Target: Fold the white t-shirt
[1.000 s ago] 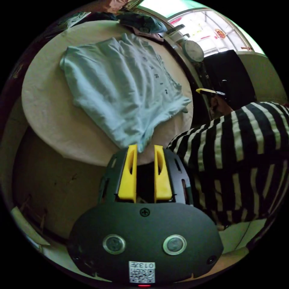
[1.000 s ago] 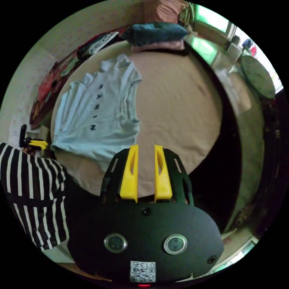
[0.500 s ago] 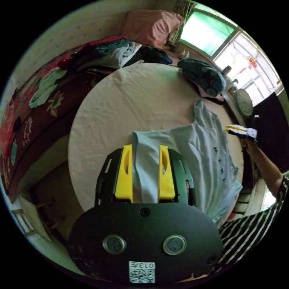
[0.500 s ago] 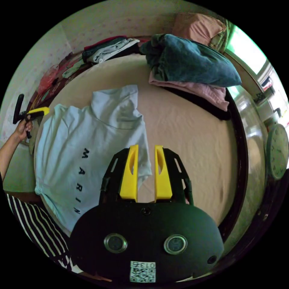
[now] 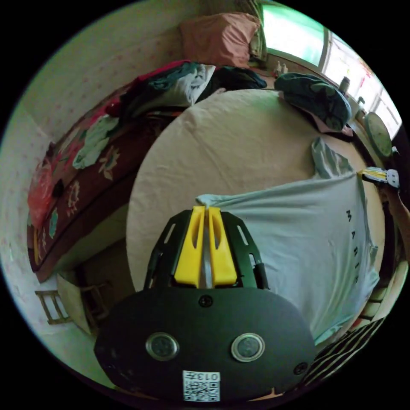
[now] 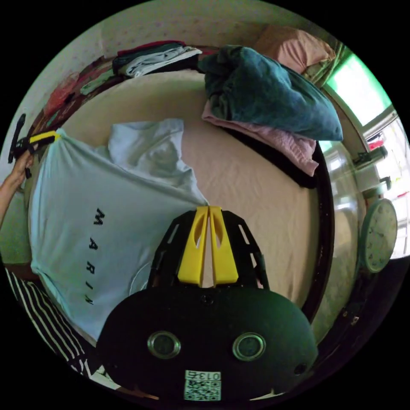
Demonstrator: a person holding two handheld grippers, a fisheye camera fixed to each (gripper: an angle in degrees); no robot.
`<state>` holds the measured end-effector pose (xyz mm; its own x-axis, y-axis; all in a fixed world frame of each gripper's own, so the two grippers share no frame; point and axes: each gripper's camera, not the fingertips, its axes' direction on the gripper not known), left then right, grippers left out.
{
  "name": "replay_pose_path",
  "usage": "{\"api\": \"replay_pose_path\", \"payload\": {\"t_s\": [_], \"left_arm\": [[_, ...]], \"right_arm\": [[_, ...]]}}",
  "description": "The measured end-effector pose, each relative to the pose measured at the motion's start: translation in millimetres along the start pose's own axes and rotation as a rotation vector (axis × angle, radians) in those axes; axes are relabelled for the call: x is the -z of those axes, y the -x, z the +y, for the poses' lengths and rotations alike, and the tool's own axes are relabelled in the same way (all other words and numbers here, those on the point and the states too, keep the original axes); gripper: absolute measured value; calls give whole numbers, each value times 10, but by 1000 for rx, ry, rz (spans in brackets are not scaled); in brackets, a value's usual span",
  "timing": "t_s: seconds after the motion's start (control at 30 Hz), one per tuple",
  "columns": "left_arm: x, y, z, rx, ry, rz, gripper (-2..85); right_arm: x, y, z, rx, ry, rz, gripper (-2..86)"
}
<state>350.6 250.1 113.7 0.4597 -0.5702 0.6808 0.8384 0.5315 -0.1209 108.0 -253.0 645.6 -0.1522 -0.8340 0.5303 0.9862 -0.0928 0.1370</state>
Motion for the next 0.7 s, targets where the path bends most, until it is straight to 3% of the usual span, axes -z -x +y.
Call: {"api": "replay_pose_path", "payload": {"t_s": [0.1,0.23,0.43,0.53,0.7], "left_arm": [[-2,148,125,69,21,64,34],[298,350,280,160,-80,137,94],[670,-31,293,115,-192,-92,89],[592,-168,263,9,-128,45,84],[444,-729,254,-218,-77,3,72]], "right_arm": [[-2,-27,-75,11,35,-94,31],[387,-59,-229,-57,-166,-75,93],[227,551,-872,89,-146,-48,103],[-14,727,-1108,133,-56,-59,96],[-44,910,-1237,207,-50,0,29]]}}
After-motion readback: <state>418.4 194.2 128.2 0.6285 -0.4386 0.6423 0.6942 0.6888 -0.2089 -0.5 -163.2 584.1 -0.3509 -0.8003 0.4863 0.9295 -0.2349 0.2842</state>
